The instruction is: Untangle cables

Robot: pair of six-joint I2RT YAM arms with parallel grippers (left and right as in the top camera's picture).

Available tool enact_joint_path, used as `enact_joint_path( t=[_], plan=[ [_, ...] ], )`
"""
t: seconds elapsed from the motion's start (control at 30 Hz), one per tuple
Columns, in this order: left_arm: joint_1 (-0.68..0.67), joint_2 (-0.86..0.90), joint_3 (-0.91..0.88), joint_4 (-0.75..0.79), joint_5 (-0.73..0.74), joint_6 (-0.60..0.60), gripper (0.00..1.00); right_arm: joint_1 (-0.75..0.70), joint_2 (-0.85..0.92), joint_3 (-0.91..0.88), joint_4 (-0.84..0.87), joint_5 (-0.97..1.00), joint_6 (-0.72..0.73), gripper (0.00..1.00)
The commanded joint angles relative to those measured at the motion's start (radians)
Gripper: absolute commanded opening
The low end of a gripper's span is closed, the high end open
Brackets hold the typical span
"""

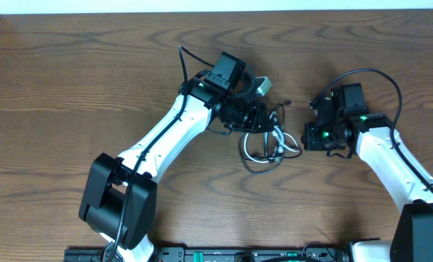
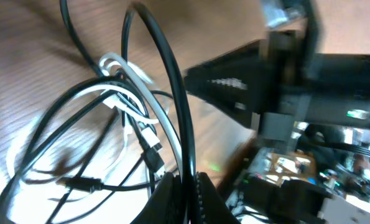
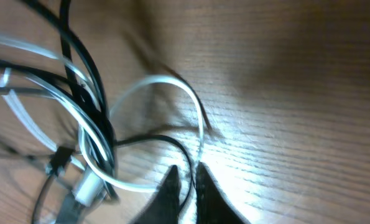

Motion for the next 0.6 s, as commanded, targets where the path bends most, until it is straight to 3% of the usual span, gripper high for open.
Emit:
enact_joint_path(
  t=[0.0, 0.1, 0.3, 0.4, 0.53, 0.57],
  plan=[
    [0.000, -0.016, 0.006, -0.016, -0.085, 0.009, 0.08, 0.006, 0.002, 0.018, -0.008, -0.076, 0.015, 0.20],
    [0.000, -0.017, 0.006, 0.000, -0.046, 0.009, 0.08, 0.013, 0.002, 0.018, -0.007, -0.180, -0.020, 0.49],
    [0.000, -0.032, 0.006, 0.127, 0.158, -0.003, 0.08, 0.053, 0.002, 0.018, -0.005, -0.216, -0.027, 0.52],
    [0.000, -0.056, 0.006, 0.188, 0.244, -0.011, 0.08, 0.062, 0.002, 0.018, 0.002, -0.212, -0.027, 0.46],
    [0.000, -0.097, 0.006, 0.230, 0.281, -0.010, 0.08, 0.070, 0.002, 0.018, 0.020, -0.206, -0.026, 0.24],
    [0.002, -0.107, 0.006, 0.233, 0.278, -0.010, 0.08, 0.070, 0.002, 0.018, 0.020, -0.193, -0.026, 0.13]
  ],
)
